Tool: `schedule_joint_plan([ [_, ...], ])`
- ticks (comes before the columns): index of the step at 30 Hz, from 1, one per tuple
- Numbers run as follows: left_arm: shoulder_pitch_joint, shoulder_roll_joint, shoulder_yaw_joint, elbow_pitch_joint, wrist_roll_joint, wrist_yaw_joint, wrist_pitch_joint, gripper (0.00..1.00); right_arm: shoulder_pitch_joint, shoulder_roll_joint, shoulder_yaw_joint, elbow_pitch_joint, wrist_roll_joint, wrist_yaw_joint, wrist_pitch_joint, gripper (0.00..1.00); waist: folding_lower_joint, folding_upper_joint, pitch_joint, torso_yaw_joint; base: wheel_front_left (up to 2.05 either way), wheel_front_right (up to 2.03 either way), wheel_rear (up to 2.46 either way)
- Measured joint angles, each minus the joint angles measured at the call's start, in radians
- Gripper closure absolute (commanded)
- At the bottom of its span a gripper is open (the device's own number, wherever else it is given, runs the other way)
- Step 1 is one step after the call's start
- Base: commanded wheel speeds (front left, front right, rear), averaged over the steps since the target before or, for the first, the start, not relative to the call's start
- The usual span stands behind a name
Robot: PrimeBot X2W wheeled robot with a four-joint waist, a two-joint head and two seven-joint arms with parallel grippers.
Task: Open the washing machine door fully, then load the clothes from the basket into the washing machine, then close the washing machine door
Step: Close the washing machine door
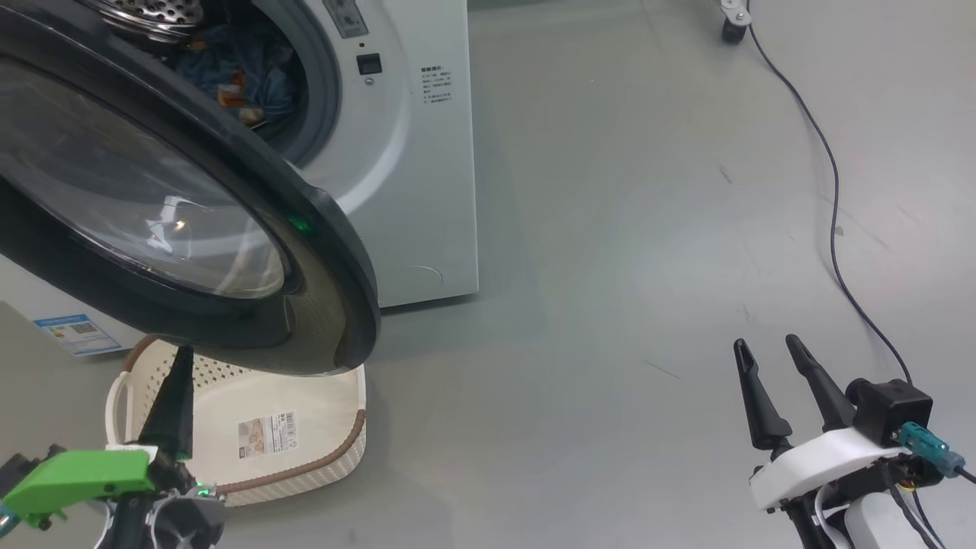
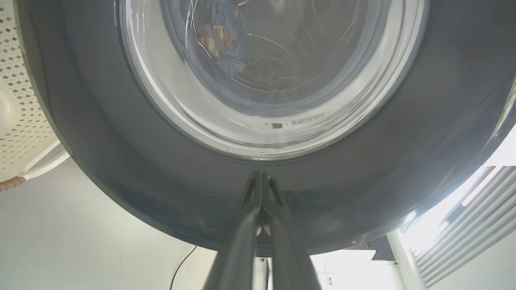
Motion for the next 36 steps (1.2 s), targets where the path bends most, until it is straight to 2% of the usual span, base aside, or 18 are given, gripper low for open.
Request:
schedule_joint_plan([
  [7,0.057,0.000,0.029,-0.009,-0.011,-0.004,-0.084,1.00,0.025,0.003,0.002,0.007,-0.003,0.000,0.000,0.00,0.0000,0.0000,-0.042,0.037,0.00,0.00,0.00],
  [8,0.065,0.000,0.032,-0.013,-0.011,-0.004,-0.096,0.97,0.025,0.004,0.003,0.008,-0.003,0.000,0.000,0.00,0.0000,0.0000,-0.048,0.041,0.00,0.00,0.00],
  [9,0.074,0.000,0.036,-0.018,-0.009,-0.004,-0.111,0.73,0.027,0.004,0.003,0.008,-0.003,0.000,0.000,0.00,0.0000,0.0000,-0.054,0.046,0.00,0.00,0.00],
  [10,0.084,0.000,0.037,-0.023,-0.005,-0.004,-0.120,0.24,0.029,0.005,0.003,0.008,-0.004,0.000,0.000,0.00,0.0000,0.0000,-0.059,0.050,0.00,0.00,0.00],
  [11,0.104,0.000,0.037,-0.034,-0.003,-0.004,-0.141,0.00,0.039,0.007,0.003,0.008,-0.006,0.000,0.000,0.00,0.0000,0.0000,-0.068,0.059,0.00,0.00,0.00],
  [25,0.202,0.000,0.030,-0.114,0.037,-0.004,-0.259,0.00,0.049,0.027,0.015,0.007,-0.010,0.000,0.000,0.00,0.0000,0.0000,-0.086,0.092,0.00,0.00,0.00],
  [29,0.211,0.004,0.021,-0.160,0.155,-0.004,-0.305,0.00,0.049,0.027,0.015,0.007,-0.010,0.000,0.000,0.00,0.0000,0.0000,-0.085,0.093,0.00,0.00,0.00],
  [36,0.237,0.095,-0.045,-0.204,0.405,-0.004,-0.410,0.00,0.049,0.027,0.015,0.006,-0.010,0.000,0.000,0.00,0.0000,0.0000,-0.083,0.094,0.00,0.00,0.00],
])
